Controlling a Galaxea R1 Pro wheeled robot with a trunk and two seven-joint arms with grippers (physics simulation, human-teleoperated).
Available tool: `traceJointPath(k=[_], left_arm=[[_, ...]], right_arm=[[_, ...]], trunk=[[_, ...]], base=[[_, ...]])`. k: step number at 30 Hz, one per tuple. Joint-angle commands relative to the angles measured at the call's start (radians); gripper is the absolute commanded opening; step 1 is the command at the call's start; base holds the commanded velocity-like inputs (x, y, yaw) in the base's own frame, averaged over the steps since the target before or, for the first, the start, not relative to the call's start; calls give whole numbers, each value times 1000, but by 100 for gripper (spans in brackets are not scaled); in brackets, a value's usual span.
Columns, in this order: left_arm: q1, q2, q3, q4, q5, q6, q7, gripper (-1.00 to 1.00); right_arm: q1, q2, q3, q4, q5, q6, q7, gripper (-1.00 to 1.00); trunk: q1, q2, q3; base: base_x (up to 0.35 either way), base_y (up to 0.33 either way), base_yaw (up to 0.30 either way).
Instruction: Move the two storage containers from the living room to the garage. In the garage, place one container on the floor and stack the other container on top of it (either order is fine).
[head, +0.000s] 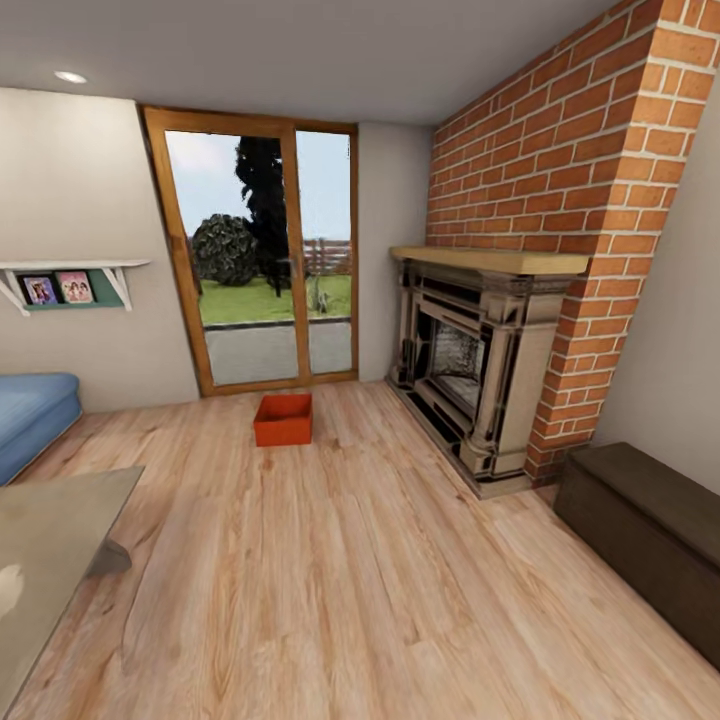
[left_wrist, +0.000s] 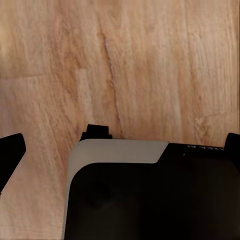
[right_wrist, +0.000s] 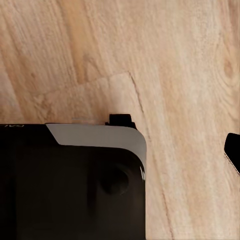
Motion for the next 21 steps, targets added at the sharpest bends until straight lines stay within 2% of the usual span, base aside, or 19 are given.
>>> traceJointPath(k=[1,21], left_arm=[[-1,0,-1,1,10,-3,-6,100],[-1,0,-1,1,9,-3,-6,100]], right_arm=[[-1,1,8,3,-7,-5,0,100],[-1,-1,9,3,-6,-5,0,100]], trunk=[[1,-1,-1],[1,-1,0]], base=[[322,0,0],[322,0,0]])
